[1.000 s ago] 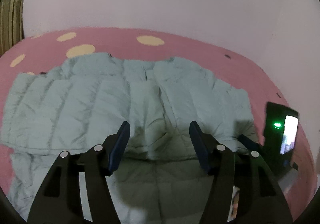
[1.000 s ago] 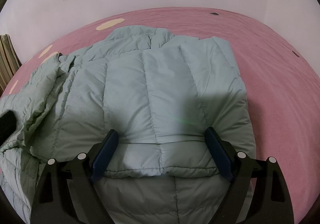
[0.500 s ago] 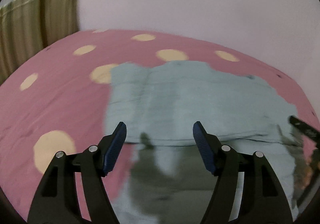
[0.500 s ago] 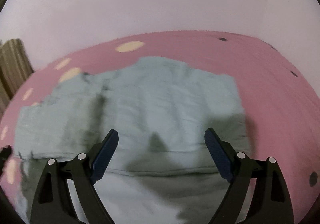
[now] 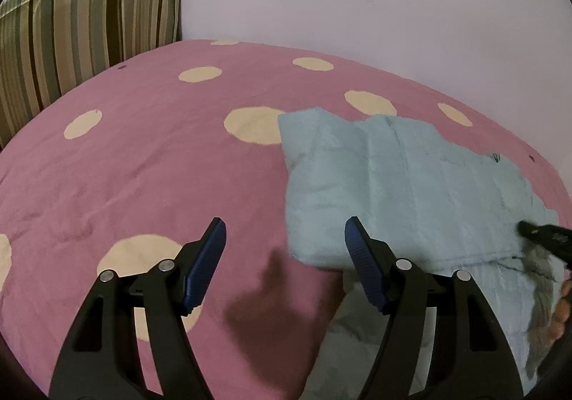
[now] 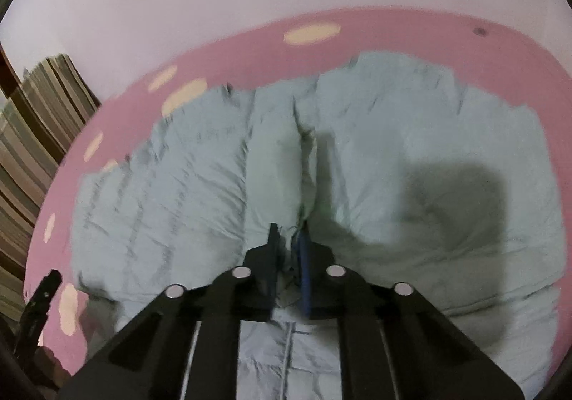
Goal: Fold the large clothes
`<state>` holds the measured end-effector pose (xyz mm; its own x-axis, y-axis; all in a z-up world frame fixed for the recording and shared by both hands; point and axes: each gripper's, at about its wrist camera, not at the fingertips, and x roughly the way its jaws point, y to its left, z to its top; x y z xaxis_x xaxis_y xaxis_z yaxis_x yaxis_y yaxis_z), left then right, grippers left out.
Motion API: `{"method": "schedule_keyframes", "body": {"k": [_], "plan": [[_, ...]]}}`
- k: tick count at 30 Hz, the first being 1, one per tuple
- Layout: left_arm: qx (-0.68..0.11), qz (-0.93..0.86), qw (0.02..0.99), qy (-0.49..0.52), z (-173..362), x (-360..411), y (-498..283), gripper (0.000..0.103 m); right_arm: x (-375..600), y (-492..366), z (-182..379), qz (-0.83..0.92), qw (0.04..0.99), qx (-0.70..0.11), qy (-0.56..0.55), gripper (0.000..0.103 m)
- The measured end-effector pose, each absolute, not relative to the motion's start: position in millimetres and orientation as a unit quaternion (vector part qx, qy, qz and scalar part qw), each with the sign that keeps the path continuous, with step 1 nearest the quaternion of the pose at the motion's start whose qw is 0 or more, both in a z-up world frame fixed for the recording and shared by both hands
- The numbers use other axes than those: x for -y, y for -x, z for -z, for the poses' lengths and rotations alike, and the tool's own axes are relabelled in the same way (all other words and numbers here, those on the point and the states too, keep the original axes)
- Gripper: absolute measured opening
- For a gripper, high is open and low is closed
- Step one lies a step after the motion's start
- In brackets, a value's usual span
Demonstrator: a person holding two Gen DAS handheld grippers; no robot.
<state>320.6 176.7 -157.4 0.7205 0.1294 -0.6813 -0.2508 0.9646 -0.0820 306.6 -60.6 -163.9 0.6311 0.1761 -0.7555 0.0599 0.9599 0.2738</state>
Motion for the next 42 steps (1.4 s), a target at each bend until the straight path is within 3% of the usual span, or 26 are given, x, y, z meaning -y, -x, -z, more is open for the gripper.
{"method": "schedule_keyframes", "body": {"k": [7,21,24,28,29,33,42], "plan": [[-0.350,-0.087,0.931,0.062,146.8,-151.7,-349.6,0.069,141.5,-290.5,143.0,0.044,0.908,-0.395,-0.130,0.008],[-0.423,-0.077,0.903,0.001,194.6,-88.5,-418.2,0.069,211.5,-288.2,211.9,0.076,0.875,-0.450,-0.158,0.008],[-0.430,-0.074,0.900,-0.001,197.6,-88.7,-418.8,0.069,213.9,-288.3,204.5,0.066,0.874,-0.452,-0.165,0.011],[-0.401,-0.070,0.913,0.011,170.7,-92.5,-409.8,0.069,214.6,-275.3,162.0,0.076,0.902,-0.396,-0.156,0.049],[-0.387,-0.066,0.920,0.013,160.5,-91.1,-409.8,0.069,212.7,-278.2,154.2,0.076,0.905,-0.388,-0.155,0.051],[-0.377,-0.058,0.924,-0.001,150.8,-77.0,-429.5,0.069,199.2,-311.7,149.4,0.046,0.904,-0.392,-0.164,0.051],[-0.458,-0.091,0.884,-0.019,210.6,-69.2,-479.3,0.070,177.3,-355.9,219.1,0.052,0.877,-0.466,-0.103,0.051]]}}
